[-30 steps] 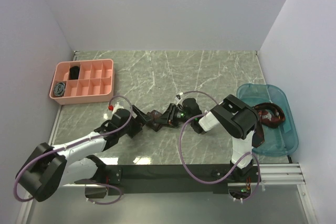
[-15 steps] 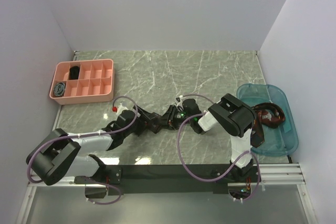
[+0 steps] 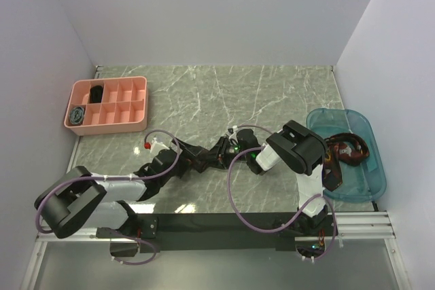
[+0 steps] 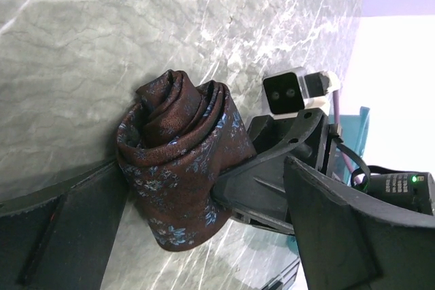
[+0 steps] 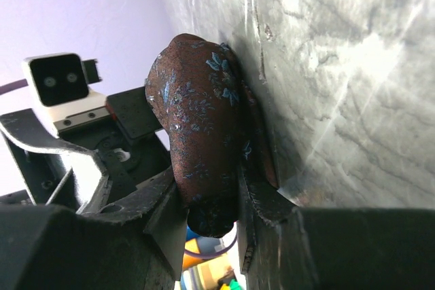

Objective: Roll the ties
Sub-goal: Roll the tie

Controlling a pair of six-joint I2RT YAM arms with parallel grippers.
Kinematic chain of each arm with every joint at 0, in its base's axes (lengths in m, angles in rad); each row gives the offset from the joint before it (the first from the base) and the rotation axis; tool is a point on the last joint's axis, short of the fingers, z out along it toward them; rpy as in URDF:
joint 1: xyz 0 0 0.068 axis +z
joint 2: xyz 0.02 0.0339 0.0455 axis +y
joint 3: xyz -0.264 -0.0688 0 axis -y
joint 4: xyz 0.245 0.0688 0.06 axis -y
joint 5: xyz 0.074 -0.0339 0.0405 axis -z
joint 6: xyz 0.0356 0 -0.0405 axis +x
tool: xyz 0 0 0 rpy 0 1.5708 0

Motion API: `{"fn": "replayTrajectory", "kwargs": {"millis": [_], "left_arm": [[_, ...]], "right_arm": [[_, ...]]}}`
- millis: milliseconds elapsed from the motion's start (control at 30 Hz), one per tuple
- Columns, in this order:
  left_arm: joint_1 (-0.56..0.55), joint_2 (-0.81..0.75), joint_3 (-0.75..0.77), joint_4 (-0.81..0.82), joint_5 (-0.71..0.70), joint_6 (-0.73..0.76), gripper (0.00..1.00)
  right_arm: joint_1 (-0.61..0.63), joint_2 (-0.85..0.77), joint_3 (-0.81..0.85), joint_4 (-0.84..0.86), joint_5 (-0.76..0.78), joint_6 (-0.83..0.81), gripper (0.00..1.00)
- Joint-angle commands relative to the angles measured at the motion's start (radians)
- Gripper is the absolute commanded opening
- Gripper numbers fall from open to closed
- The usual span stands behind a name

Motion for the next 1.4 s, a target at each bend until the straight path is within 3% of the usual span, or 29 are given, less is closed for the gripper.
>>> {"fn": "replayTrajectory", "kwargs": {"millis": [0,333,433,567,767,900,1000,1167,1233,1367], "left_arm": [[-0.009,0.050,-0.026,0.015,-0.005,-0.018,0.99],[-0.011,0.028,-0.017,-0.008,-0.014,-0.017,0.99],[-0.012,0.014,-0.029,0.001,-0.014,-0.030,0.95],[-0.012,-0.042,-0.020,-0.011,-0.017,-0.009,0.88],[-0.011,-0.124,-0.026,-0.013,-0.023,0.011,0.72],[-0.011,-0.176,-0.052,0.001,-0.040,0.019,0.56],[-0.012,-0.202,-0.058,0.024,-0.035,0.038,0.47],[-0.011,-0.262,-0.055,0.004,-0.044,0.068,0.32],[-0.011,-0.311,-0.045,-0.024,-0.058,0.080,0.31],[-0.008,-0.400,-0.010,-0.111,-0.110,0.129,0.32]], "right_arm": [[0.016,0.026,-0.025,0.026,-0.067,0.072,0.00],[0.031,0.038,-0.037,0.203,-0.087,0.205,0.00],[0.037,0.035,-0.039,0.215,-0.086,0.213,0.00],[0.048,0.009,-0.034,0.134,-0.069,0.155,0.00],[0.059,0.013,-0.033,0.157,-0.064,0.161,0.01],[0.065,0.002,-0.034,0.177,-0.061,0.147,0.05],[0.071,-0.011,-0.034,0.186,-0.064,0.127,0.11],[0.071,-0.042,-0.049,0.227,-0.069,0.084,0.35],[0.071,-0.056,-0.060,0.235,-0.069,0.066,0.43],[0.065,-0.097,-0.094,0.241,-0.064,0.014,0.49]]}}
